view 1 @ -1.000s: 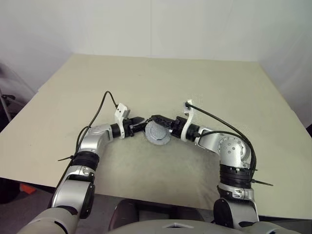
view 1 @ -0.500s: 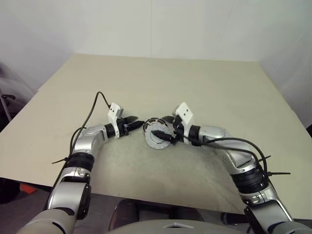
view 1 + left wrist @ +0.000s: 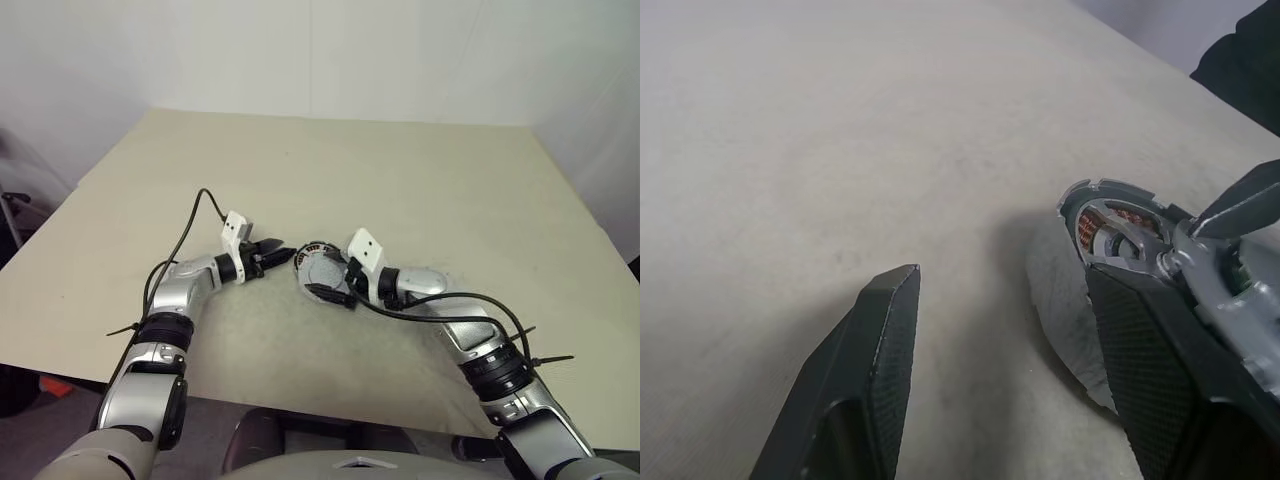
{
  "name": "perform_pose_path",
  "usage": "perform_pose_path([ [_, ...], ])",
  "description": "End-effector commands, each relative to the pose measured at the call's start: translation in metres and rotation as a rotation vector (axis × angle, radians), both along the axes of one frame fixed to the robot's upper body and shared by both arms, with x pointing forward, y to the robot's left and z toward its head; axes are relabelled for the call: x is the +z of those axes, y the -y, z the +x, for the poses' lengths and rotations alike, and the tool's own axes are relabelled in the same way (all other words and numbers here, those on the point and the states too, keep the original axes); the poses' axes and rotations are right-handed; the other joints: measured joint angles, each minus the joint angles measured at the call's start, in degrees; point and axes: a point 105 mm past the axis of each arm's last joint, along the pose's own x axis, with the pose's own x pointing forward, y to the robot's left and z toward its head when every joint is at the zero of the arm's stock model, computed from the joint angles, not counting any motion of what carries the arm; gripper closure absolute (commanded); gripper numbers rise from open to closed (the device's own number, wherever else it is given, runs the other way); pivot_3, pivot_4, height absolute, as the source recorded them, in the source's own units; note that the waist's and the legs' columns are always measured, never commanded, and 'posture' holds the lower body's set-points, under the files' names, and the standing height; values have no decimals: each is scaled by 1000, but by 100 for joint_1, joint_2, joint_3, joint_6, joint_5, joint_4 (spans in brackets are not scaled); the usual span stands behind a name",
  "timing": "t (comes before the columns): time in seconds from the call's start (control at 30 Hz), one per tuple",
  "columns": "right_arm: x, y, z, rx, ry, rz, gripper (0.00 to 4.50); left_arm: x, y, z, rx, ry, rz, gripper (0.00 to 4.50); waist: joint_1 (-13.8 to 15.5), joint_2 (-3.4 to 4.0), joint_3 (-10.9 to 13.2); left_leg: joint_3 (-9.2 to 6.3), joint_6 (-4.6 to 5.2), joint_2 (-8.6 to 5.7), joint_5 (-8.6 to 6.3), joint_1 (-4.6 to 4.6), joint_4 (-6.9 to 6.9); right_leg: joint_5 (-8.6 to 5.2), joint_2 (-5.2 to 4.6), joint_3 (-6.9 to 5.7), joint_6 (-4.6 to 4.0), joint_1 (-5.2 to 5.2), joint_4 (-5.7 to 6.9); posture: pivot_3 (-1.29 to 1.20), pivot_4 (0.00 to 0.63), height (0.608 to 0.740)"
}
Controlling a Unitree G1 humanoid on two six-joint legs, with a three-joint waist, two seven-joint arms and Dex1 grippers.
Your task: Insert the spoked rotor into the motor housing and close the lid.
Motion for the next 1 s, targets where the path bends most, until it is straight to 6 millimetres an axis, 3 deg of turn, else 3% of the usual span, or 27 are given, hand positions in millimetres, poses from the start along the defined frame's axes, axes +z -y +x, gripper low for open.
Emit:
perform_pose_path([
  [0.03, -6, 1, -1, 9, 5, -14, 327, 16, -2, 4, 7, 54, -19, 1718, 0, 0, 0, 0, 1, 0, 0, 1, 0, 0, 0, 0, 0, 3, 0, 0, 0, 740],
  [0.1, -5, 1, 2, -5, 21, -10, 327, 16, -3, 5, 10, 53, -18, 1718, -1, -1, 0, 0, 2, 0, 1, 0, 0, 0, 0, 0, -1, 7, 1, 0, 0, 740],
  [0.27, 4, 5, 12, -34, 55, 5, 1356, 15, -3, 5, 17, 50, -17, 1718, -4, -1, 0, 0, 6, 1, 6, 3, 1, 2, 0, 0, -5, 8, 5, 0, 0, 740],
  [0.6, 40, 5, 29, -87, 35, 130, 1354, 10, -3, 2, 11, 41, -10, 1718, -4, -1, 0, 0, 14, 1, 13, 2, 3, 7, 0, 0, -11, -11, 8, 0, 0, 740],
  [1.0, 13, -4, 34, -110, 11, 46, 1354, 8, -5, 1, 12, 39, -2, 1718, -29, -2, 1, 2, 17, 1, 12, -4, 3, 6, 0, -1, -12, -19, 8, 0, 0, 740],
])
